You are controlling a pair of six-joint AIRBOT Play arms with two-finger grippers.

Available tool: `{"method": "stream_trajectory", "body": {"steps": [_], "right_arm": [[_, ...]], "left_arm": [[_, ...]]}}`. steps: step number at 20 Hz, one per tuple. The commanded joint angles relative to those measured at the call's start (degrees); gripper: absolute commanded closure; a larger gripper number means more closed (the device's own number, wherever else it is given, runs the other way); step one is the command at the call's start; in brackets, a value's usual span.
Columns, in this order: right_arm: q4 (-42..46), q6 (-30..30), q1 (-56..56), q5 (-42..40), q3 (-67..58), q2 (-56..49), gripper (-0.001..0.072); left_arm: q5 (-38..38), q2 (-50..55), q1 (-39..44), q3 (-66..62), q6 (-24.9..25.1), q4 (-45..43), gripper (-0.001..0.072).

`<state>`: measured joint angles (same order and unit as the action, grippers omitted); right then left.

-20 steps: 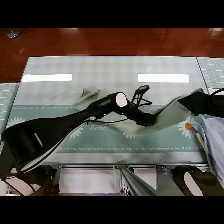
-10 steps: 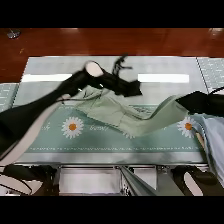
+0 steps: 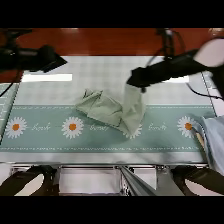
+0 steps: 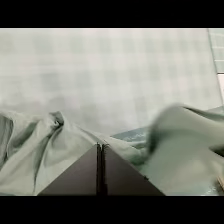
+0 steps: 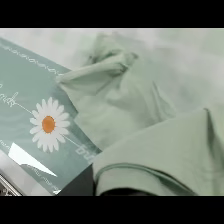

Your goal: Fold the shirts.

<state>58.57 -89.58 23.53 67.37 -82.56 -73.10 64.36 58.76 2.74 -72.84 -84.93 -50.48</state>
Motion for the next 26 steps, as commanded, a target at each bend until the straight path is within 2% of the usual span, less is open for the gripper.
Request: {"method": "stream_trajectory", "body": {"steps": [1, 5, 10, 11, 12, 13, 14, 16, 20, 21, 23, 24, 26], "right_arm": [[0.24, -0.68, 7.89, -1.4, -13.18, -18.21, 0.0684], [0.2, -1.88, 12.11, -4.28, -22.6, -31.43, 0.0684], [-1.25, -4.48, 14.16, -1.53, -30.34, -39.82, 0.0683], [-2.73, -4.52, 14.19, -1.25, -30.34, -40.48, 0.0598], [-5.49, -4.44, 14.19, -0.24, -30.34, -41.0, 0.0352], [-7.98, -3.28, 14.19, 1.18, -30.34, -41.11, 0.0064], [-9.75, -0.48, 13.73, 3.74, -30.34, -40.59, 0.0085], [-6.08, -0.07, 10.78, 10.88, -30.34, -36.79, 0.0085], [18.12, -2.71, 1.14, 22.49, -28.89, -19.71, 0.0085], [23.65, -3.69, -1.51, 22.49, -25.24, -13.92, 0.0085], [31.52, -9.14, -7.15, 15.17, -9.77, 0.44, 0.0085], [33.05, -14.1, -9.73, 8.17, 2.08, 8.66, 0.0085], [30.82, -27.63, -12.11, -6.36, 27.41, 23.21, 0.0087]], "left_arm": [[0.35, -17.29, -3.06, 9.97, -0.44, -2.05, 0.0687], [-0.31, -28.87, -3.1, 19.71, -0.39, -3.91, 0.0688], [-0.81, -29.38, -3.08, 23.82, -0.42, -3.98, 0.0688], [-1.44, -29.09, -3.08, 24.35, -0.39, -4.0, 0.0688], [-2.4, -28.72, -3.08, 24.9, -0.42, -4.0, 0.0688], [-3.58, -28.28, -3.08, 25.51, -0.42, -4.0, 0.0688], [-5.03, -27.71, -3.1, 26.08, -0.35, -4.11, 0.0688], [-8.17, -25.68, -3.1, 26.69, -0.39, -4.94, 0.0688], [-9.25, -19.56, -3.06, 26.73, 0.28, -5.25, 0.0687], [-9.25, -18.27, -3.06, 26.73, 0.26, -5.25, 0.0688], [-9.27, -16.72, -3.06, 26.73, 0.46, -5.22, 0.0688], [-9.29, -16.48, -3.06, 26.77, 0.46, -5.25, 0.0688], [-9.29, -16.44, -3.02, 27.06, 0.46, -5.16, 0.0688]]}}
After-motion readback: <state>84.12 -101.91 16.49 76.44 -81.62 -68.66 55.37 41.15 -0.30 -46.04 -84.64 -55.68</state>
